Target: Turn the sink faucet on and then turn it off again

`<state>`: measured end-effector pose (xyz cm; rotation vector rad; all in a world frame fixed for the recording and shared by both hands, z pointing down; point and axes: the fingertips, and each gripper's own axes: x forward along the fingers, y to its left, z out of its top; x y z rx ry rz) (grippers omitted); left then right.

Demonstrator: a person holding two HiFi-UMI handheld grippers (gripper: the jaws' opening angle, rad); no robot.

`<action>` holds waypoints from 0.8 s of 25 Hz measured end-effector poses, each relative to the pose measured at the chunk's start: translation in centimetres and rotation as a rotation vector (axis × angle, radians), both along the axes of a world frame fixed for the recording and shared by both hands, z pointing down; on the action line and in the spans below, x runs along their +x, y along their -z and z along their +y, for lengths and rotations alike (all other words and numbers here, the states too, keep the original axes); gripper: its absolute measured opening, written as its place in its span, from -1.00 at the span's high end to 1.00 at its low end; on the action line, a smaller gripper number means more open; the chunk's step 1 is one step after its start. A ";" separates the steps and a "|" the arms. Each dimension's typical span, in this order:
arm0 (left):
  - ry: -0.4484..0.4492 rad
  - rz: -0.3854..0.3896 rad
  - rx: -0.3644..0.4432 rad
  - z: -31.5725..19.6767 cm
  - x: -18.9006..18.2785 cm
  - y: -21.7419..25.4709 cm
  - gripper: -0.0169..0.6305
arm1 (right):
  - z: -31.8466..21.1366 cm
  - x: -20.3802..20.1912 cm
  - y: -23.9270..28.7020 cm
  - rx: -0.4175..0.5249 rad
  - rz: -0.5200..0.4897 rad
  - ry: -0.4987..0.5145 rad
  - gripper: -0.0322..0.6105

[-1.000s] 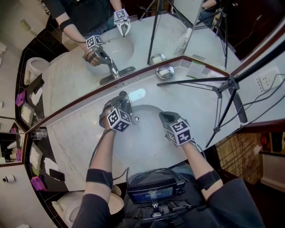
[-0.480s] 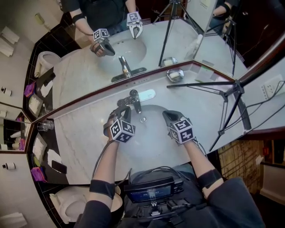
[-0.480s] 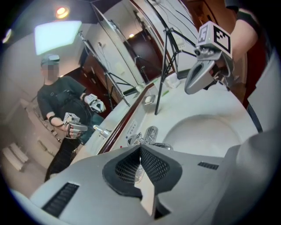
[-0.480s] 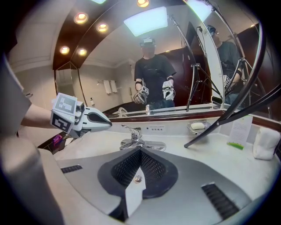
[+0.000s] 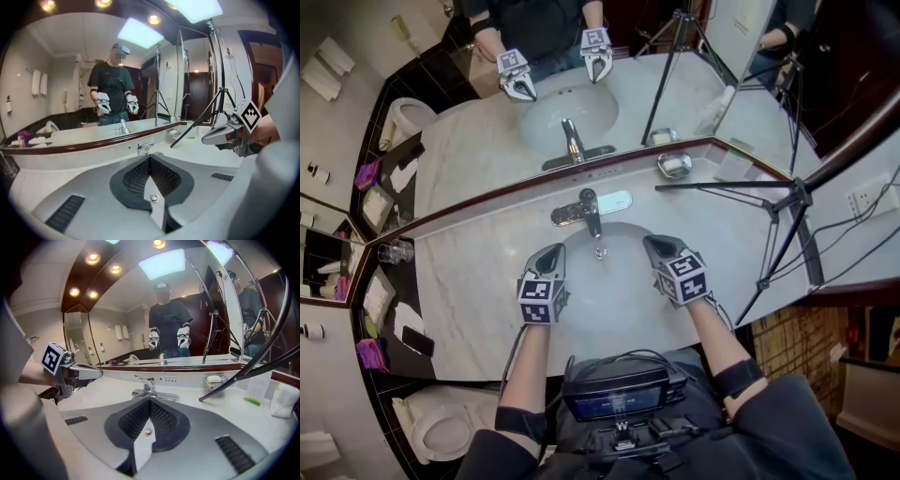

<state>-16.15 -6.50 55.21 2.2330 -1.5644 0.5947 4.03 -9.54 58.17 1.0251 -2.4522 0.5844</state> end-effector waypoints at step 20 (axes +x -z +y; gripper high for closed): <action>0.108 0.066 -0.029 2.5 -1.9 -1.4 0.94 | -0.2 -2.9 -0.5 0.114 0.184 0.140 0.83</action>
